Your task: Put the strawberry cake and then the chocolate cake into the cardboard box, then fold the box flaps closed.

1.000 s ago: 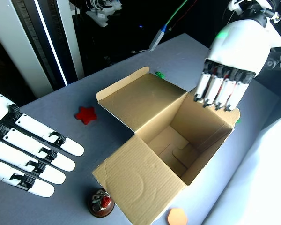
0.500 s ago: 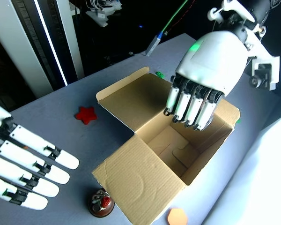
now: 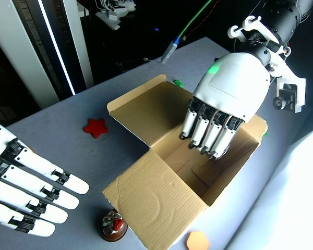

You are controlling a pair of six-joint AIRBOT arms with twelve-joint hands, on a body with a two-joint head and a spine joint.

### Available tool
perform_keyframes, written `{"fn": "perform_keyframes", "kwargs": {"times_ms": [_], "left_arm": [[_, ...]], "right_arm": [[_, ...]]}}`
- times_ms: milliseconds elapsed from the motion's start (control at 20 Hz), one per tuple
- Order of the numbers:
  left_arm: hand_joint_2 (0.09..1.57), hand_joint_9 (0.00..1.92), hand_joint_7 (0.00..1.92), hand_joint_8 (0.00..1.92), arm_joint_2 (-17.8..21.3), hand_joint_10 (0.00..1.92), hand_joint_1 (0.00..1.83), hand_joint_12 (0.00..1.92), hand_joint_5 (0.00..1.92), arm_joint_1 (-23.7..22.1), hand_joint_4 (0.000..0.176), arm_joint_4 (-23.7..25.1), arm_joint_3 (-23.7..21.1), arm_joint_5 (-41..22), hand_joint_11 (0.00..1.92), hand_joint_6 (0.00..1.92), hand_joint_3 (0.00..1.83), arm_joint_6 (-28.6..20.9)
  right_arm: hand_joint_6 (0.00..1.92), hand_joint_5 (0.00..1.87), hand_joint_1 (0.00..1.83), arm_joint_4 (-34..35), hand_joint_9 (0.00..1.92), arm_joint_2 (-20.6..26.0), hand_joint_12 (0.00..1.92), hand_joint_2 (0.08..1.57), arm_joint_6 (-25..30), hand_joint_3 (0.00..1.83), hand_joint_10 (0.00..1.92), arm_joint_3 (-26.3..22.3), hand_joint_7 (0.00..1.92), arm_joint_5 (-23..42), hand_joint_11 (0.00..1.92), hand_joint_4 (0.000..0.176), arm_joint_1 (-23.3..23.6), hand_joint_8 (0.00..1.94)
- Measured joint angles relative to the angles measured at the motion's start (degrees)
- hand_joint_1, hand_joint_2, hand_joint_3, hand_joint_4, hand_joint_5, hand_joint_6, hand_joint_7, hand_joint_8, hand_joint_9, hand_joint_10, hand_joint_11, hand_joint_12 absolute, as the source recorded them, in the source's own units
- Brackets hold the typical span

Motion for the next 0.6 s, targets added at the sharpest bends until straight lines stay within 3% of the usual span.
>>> {"fn": "perform_keyframes", "kwargs": {"times_ms": [50,100,300,450,600], "left_arm": [[1.05,0.46,0.41,0.0,0.1,0.01,0.64,1.16,0.3,0.1,0.034,0.6,-0.2,0.0,0.03,0.0,0.0,0.0],[1.03,0.41,0.37,0.0,0.3,0.0,0.58,1.13,0.26,0.1,0.032,0.6,-0.3,0.1,0.0,0.0,0.0,0.5],[0.96,0.32,0.21,0.0,1.0,0.0,0.38,1.07,0.11,-0.2,0.057,0.5,0.1,1.6,0.0,0.01,0.0,0.9],[1.0,0.32,0.22,0.0,1.3,0.0,0.29,1.04,0.12,-1.5,0.046,0.6,2.2,-0.4,0.0,0.01,0.01,0.4],[1.1,0.23,0.18,0.0,2.9,0.0,0.01,0.87,0.12,-2.8,0.037,2.2,4.1,-1.2,0.0,0.0,0.02,0.3]], "right_arm": [[0.0,0.03,1.18,0.0,0.14,-0.1,0.43,1.01,0.0,0.0,0.0,0.0,0.09,0.0,0.0,0.0,0.0,0.0],[0.01,0.04,1.16,0.1,0.15,-0.1,0.48,1.01,0.0,0.0,0.0,0.0,0.11,0.2,0.0,0.0,-0.1,0.0],[0.0,0.04,1.15,1.4,0.14,-1.2,0.46,1.02,-0.1,0.0,0.0,0.9,0.12,6.5,0.0,0.0,-6.9,0.0],[0.0,0.05,1.16,5.7,0.15,-3.2,0.49,1.01,-0.1,0.0,0.0,2.8,0.12,7.7,0.0,0.0,-9.6,0.0],[0.0,0.05,1.15,11.7,0.13,-5.6,0.44,1.01,-0.1,0.0,0.0,5.3,0.13,8.7,0.0,0.0,-11.2,0.0]]}}
